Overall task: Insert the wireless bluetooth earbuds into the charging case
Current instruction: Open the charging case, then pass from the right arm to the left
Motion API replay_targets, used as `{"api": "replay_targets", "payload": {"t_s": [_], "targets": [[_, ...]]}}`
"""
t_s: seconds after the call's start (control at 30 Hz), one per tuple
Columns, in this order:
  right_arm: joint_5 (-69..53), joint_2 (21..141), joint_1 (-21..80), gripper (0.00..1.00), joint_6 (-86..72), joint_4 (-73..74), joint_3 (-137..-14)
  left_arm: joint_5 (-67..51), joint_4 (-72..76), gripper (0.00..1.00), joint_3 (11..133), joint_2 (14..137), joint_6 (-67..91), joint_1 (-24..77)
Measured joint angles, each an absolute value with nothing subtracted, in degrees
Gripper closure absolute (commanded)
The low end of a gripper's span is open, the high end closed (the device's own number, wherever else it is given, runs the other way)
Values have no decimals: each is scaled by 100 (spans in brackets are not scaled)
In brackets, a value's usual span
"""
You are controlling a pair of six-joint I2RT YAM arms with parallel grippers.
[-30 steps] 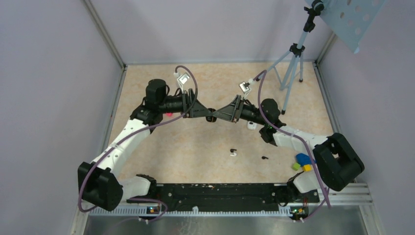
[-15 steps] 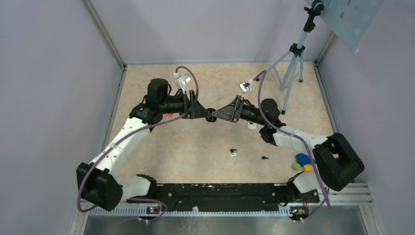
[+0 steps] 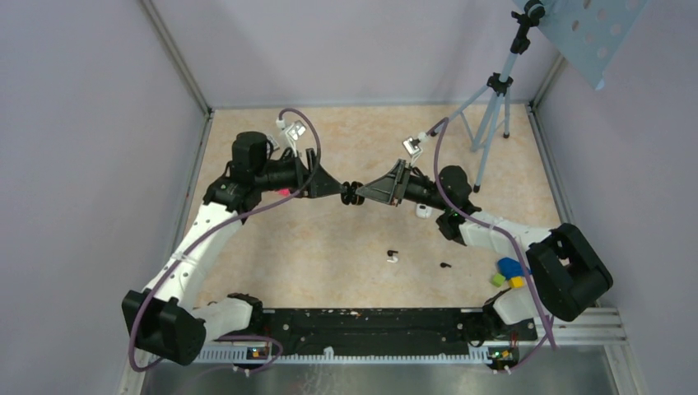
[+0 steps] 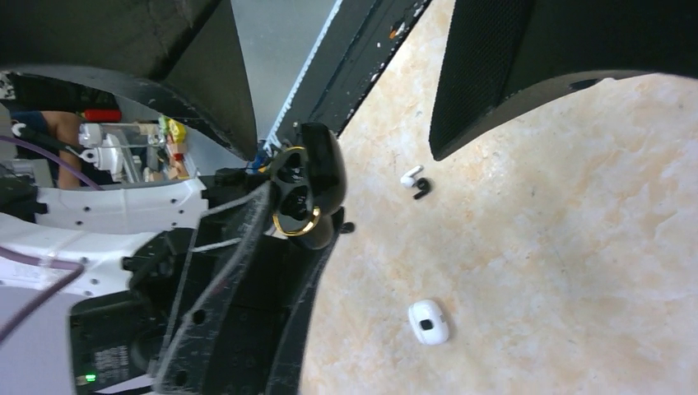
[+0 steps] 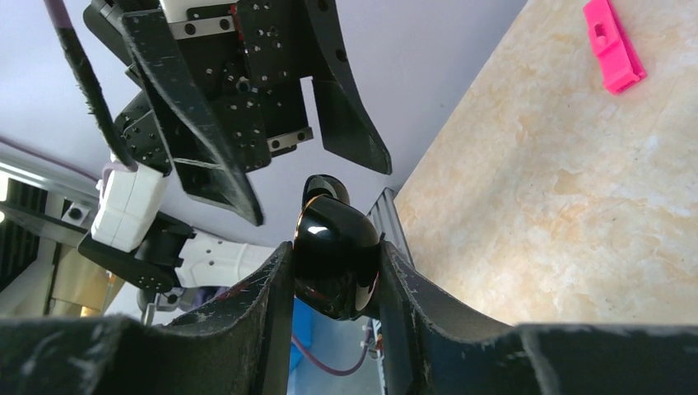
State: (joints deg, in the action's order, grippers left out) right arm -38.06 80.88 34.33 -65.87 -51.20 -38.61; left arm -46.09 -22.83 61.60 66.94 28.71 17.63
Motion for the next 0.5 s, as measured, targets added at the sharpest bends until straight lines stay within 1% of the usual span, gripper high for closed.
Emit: {"api": "replay_targets", "payload": {"t_s": [0.17,0.5], "targets": [[-3874,8088,3433,100,-6672,-5266,-3861,-5070,-1848,13,6027,6473,3151,1645],[-4088,8335,3371,100,-7118,-6134,-3820,-5706,-635,6,5052,6307,3979,1503]]}}
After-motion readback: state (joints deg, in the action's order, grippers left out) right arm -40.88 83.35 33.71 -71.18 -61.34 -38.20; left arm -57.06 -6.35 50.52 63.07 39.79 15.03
